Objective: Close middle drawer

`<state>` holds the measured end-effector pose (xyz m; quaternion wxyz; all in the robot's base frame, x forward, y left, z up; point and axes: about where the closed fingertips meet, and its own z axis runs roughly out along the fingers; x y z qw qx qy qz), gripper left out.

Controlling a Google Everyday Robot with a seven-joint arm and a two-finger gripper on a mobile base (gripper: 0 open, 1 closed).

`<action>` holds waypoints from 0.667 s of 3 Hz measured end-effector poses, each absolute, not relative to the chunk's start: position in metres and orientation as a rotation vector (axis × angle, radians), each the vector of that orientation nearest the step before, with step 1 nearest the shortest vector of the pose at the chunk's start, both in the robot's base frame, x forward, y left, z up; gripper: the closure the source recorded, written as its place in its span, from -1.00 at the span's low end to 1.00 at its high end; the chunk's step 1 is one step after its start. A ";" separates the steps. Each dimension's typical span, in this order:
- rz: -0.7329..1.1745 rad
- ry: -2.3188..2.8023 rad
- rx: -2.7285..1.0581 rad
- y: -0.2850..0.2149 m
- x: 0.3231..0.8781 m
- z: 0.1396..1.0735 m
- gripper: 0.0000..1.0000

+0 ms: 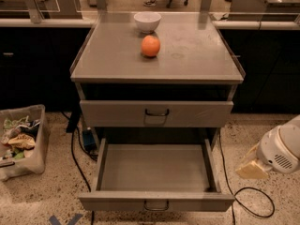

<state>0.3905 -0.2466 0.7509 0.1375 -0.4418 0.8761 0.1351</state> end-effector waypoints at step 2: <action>0.576 2.533 -1.177 -0.187 0.336 0.659 1.00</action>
Offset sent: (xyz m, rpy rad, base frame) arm -0.0821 0.0931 -0.1486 0.1921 0.0921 -0.0415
